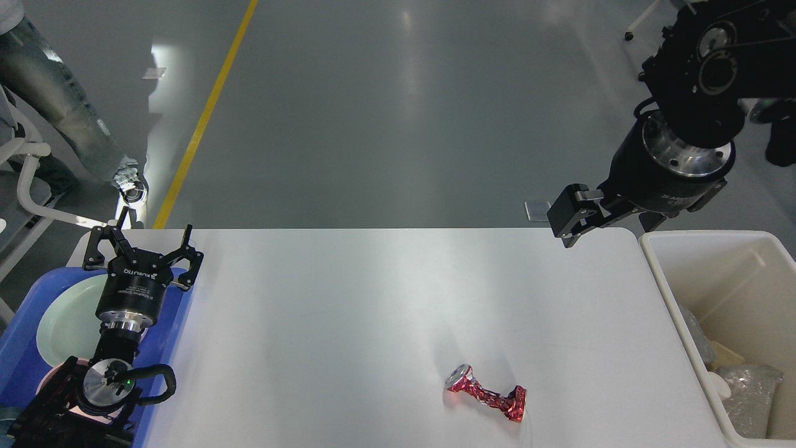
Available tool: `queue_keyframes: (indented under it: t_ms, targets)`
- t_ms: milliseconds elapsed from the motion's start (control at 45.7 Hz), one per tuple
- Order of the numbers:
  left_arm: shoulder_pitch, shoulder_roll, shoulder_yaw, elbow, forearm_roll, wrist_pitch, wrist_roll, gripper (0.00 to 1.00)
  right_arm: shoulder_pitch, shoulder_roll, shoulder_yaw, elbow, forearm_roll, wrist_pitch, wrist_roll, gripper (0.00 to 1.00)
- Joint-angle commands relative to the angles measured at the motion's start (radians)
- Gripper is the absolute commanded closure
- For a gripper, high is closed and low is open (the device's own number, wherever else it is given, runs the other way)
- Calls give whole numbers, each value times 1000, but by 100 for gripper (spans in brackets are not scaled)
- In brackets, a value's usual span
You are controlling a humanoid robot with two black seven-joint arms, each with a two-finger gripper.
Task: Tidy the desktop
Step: 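Raise the right gripper and move it over the red can, then lower the right gripper and grasp the red crushed can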
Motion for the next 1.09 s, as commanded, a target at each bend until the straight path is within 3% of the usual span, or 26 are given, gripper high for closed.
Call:
queue_keyframes:
  t_ms: [0,350,547,700,919,1072]
  targets:
    - [0,0,0,0,0,0,0,3,-55,26,54,-4,-51,-44,0,3]
    - [0,0,0,0,0,0,0,3,-406,98,263,-45,-273,-142,2,6]
    - [0,0,0,0,0,0,0,3,-648,144,343,-142,-476,-192,0,6]
    - [0,0,0,0,0,0,0,3,-811,186,348,-209,-603,-263,0,6]
    - [0,0,0,0,0,0,0,3,-1001,243,343,-298,-706,-281,0,9]
    - [0,0,0,0,0,0,0,3,-1115,310,329,-401,-748,-367,2,10]
